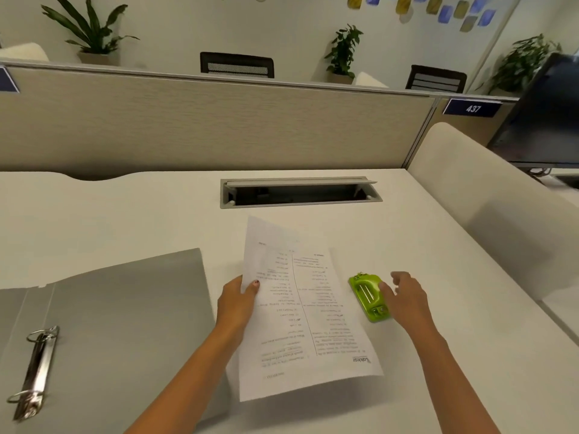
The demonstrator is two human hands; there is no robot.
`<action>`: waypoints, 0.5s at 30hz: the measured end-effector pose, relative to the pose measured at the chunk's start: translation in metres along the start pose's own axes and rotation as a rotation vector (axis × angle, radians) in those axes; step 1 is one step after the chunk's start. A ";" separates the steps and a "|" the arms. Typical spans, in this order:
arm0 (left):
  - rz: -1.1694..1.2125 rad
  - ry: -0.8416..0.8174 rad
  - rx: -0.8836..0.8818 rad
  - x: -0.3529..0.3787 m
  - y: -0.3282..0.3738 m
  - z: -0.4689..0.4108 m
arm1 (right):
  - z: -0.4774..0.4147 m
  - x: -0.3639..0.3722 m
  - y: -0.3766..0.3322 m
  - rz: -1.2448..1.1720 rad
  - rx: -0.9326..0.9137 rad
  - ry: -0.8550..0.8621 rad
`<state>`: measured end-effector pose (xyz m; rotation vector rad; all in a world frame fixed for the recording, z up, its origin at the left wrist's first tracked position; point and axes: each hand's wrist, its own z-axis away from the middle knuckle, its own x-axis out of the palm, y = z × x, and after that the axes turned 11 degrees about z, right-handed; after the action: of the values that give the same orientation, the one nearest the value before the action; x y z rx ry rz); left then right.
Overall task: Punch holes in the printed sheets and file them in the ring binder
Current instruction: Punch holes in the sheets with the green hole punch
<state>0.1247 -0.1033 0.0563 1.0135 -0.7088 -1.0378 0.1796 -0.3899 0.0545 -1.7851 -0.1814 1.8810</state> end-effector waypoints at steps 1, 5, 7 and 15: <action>-0.002 0.007 -0.004 0.003 -0.004 0.001 | -0.001 0.001 0.004 -0.018 0.015 -0.026; 0.014 0.015 0.001 0.013 -0.015 0.002 | 0.000 0.005 0.008 -0.089 0.001 -0.065; 0.029 0.020 -0.001 0.018 -0.018 0.003 | 0.000 0.008 0.007 -0.102 -0.001 -0.059; 0.053 0.013 -0.032 0.032 -0.025 0.004 | -0.006 0.008 0.010 -0.151 0.045 -0.069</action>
<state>0.1241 -0.1388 0.0352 0.9679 -0.7030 -0.9927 0.1831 -0.3959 0.0419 -1.6312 -0.2888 1.8254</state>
